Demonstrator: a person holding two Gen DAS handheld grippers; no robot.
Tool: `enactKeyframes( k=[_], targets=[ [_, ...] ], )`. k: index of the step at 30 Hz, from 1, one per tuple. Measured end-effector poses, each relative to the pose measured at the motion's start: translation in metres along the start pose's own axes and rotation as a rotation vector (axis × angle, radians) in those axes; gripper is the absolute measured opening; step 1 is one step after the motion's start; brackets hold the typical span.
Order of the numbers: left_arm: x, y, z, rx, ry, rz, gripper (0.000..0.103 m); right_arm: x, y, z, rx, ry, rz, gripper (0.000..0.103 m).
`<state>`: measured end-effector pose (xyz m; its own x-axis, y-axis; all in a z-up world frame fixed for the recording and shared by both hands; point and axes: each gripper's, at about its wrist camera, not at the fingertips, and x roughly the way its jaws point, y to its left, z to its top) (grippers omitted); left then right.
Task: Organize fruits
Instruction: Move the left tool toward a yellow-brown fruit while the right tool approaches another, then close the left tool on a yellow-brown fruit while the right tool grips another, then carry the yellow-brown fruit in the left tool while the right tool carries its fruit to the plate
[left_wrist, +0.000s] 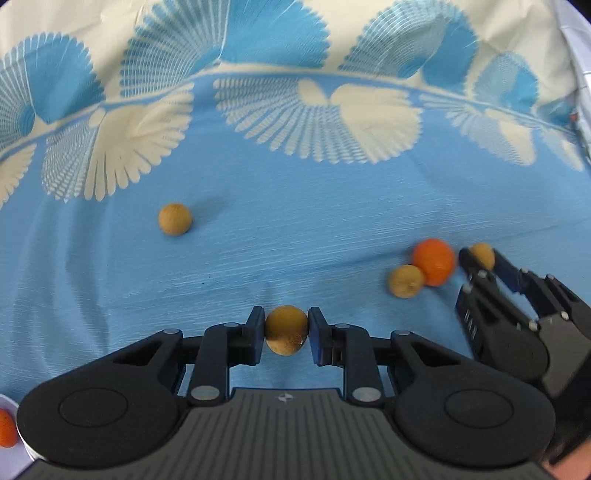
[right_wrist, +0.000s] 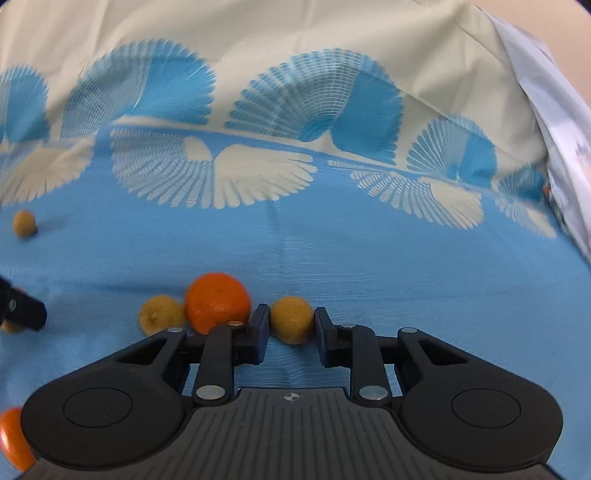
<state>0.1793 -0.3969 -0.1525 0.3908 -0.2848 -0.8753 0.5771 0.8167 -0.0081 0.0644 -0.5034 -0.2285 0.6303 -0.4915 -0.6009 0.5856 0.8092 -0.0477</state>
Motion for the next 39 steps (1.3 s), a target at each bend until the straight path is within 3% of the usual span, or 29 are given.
enactKeyframes(
  k=[4,9,12,18,24,28,32,39],
  targets=[
    [-0.041,0.001,-0.010,0.004,-0.034,-0.021,0.027,-0.020,-0.020,0.006,0.055,-0.048,-0.067,0.027],
    [-0.108,0.021,-0.035,-0.016,-0.055,-0.028,0.027,-0.082,-0.029,0.017,0.078,-0.098,-0.035,0.027],
    [-0.149,0.040,-0.056,-0.044,-0.050,-0.016,0.027,-0.137,-0.022,0.013,0.074,-0.095,0.034,0.027],
    [-0.220,0.078,-0.114,-0.108,-0.017,0.031,0.027,-0.245,0.003,-0.007,0.079,-0.016,0.259,0.027],
    [-0.281,0.117,-0.181,-0.188,-0.010,0.063,0.027,-0.329,0.046,-0.023,0.054,0.065,0.461,0.027],
    [-0.314,0.140,-0.223,-0.237,-0.019,0.072,0.027,-0.378,0.076,-0.026,-0.024,0.051,0.563,0.027],
    [-0.338,0.160,-0.255,-0.271,-0.054,0.097,0.027,-0.416,0.100,-0.029,-0.097,0.027,0.613,0.027],
    [-0.361,0.182,-0.286,-0.326,-0.110,0.085,0.027,-0.453,0.118,-0.035,-0.171,-0.012,0.603,0.027]
  ],
)
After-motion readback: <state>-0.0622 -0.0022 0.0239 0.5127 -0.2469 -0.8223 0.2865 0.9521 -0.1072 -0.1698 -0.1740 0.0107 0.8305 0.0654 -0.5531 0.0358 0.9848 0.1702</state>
